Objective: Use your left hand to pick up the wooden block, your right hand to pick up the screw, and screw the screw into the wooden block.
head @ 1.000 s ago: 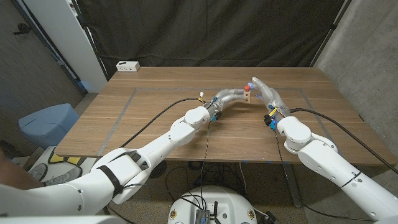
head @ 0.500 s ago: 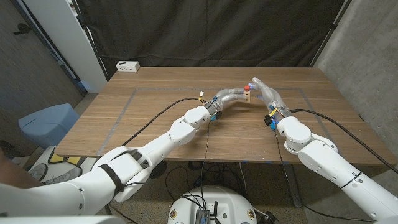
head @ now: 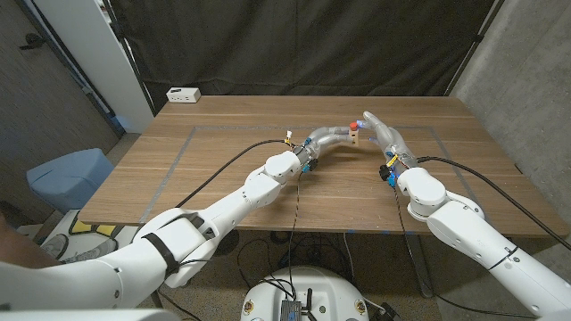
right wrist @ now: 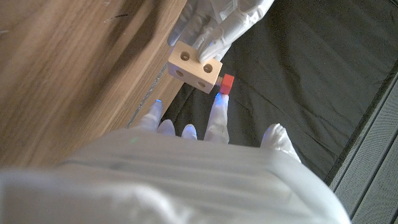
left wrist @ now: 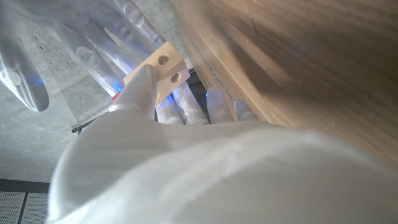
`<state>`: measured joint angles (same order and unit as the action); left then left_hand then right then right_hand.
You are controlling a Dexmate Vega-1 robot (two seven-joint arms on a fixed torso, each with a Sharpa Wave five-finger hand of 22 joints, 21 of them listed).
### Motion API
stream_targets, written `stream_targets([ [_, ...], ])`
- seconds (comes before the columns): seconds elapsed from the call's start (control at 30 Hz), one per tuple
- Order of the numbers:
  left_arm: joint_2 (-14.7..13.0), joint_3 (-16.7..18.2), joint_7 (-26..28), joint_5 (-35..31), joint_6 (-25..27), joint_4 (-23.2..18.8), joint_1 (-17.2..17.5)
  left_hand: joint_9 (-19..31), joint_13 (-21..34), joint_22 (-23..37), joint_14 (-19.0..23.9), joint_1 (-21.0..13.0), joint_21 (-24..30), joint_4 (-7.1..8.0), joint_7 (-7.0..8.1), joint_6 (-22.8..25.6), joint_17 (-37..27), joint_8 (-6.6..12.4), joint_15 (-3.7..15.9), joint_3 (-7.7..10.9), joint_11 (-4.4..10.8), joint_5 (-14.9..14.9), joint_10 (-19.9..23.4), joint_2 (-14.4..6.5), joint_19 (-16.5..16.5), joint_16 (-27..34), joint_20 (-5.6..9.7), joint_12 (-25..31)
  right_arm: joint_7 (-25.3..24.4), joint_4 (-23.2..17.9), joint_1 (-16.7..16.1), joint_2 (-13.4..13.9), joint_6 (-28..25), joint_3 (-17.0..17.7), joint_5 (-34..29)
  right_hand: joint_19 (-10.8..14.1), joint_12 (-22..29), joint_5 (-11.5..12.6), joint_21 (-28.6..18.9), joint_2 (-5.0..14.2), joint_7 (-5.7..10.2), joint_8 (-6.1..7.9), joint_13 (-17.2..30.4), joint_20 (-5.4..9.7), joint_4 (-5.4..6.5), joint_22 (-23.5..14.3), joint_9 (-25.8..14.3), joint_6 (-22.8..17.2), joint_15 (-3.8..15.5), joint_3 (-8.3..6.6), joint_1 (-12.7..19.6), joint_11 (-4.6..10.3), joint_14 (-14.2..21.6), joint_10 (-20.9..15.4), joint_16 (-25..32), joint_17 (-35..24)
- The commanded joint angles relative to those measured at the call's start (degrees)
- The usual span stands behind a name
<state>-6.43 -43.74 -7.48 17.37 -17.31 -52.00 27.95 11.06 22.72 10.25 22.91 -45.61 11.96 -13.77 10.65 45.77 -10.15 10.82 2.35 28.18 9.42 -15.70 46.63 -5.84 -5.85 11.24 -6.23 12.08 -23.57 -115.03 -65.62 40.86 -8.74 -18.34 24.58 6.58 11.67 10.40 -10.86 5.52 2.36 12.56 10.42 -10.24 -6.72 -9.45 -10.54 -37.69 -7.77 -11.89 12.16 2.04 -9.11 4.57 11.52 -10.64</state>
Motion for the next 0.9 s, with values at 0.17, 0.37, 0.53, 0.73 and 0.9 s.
stream_targets([
  [0.17,0.3,0.1,-0.4,0.3,-0.3,1.2,-0.4,0.3,0.2,0.3,0.5,2.7,0.1,4.71,-4.08,4.7,-0.1,0.43,-0.24,4.53,0.03,-0.3,0.5,-3.6,-0.4,0.3,-0.23,0.2,-0.5,0.0,0.5,-0.4,-0.7,-0.4,-0.2,0.9,0.3,0.3,-0.4,0.48,0.08,0.52,-0.1,-0.19,0.00,-0.3,-0.2,-1.8,0.14,-0.67,0.5,0.55,0.6,-1.1,0.3,-0.1],
  [0.37,0.5,0.2,-0.5,0.3,-0.3,1.7,-0.6,0.3,0.2,0.3,0.4,2.7,0.1,4.76,-4.22,4.5,-0.1,0.34,-0.30,4.56,0.06,-0.3,0.5,-3.6,-0.4,0.3,-0.23,0.2,-0.6,0.1,0.6,-0.5,-0.8,-0.5,-0.2,1.2,0.3,0.3,-0.5,0.47,-0.13,0.64,-0.1,-0.30,-0.08,-0.3,-0.2,-2.8,0.34,-0.77,0.5,0.88,0.8,-1.5,0.3,-0.1],
  [0.53,0.7,0.1,-0.8,0.3,-0.4,2.3,-0.9,0.3,0.2,0.3,0.5,2.8,0.1,4.75,-4.22,4.6,-0.1,0.41,-0.27,4.59,0.15,-0.3,0.5,-3.6,-0.4,0.3,-0.21,0.3,-0.8,0.0,0.4,-0.5,-0.9,-0.4,-0.1,1.3,0.4,0.3,-0.4,0.48,-0.22,0.72,-0.1,-0.41,-0.13,-0.3,-0.2,-3.4,0.40,-0.83,0.6,0.91,0.9,-1.9,0.3,-0.1],
  [0.73,1.2,0.1,-0.9,0.4,-0.7,3.2,-1.2,0.3,0.2,0.3,0.5,2.8,0.1,4.76,-4.23,4.6,-0.1,0.40,-0.30,4.60,0.12,-0.3,0.5,-3.6,-0.4,0.3,-0.23,0.2,-0.9,0.0,0.2,-0.6,-1.0,-0.4,0.1,1.4,0.3,0.3,-0.4,0.55,-0.35,0.76,-0.1,-0.40,-0.19,-0.3,-0.2,-4.1,0.46,-0.94,0.6,1.26,1.1,-2.2,0.3,-0.1],
  [0.9,1.3,0.1,-0.8,0.3,-0.6,3.3,-1.3,0.3,0.2,0.3,0.4,2.8,0.1,4.75,-4.27,4.6,-0.1,0.37,-0.28,4.60,0.07,-0.3,0.5,-3.6,-0.4,0.3,-0.24,0.2,-0.8,0.2,0.3,-0.6,-0.9,-0.4,0.3,1.5,0.4,0.3,-0.4,0.58,-0.44,0.83,-0.1,-0.47,-0.22,-0.3,-0.2,-4.7,0.58,-1.00,0.7,1.35,1.3,-2.6,0.3,-0.1],
])
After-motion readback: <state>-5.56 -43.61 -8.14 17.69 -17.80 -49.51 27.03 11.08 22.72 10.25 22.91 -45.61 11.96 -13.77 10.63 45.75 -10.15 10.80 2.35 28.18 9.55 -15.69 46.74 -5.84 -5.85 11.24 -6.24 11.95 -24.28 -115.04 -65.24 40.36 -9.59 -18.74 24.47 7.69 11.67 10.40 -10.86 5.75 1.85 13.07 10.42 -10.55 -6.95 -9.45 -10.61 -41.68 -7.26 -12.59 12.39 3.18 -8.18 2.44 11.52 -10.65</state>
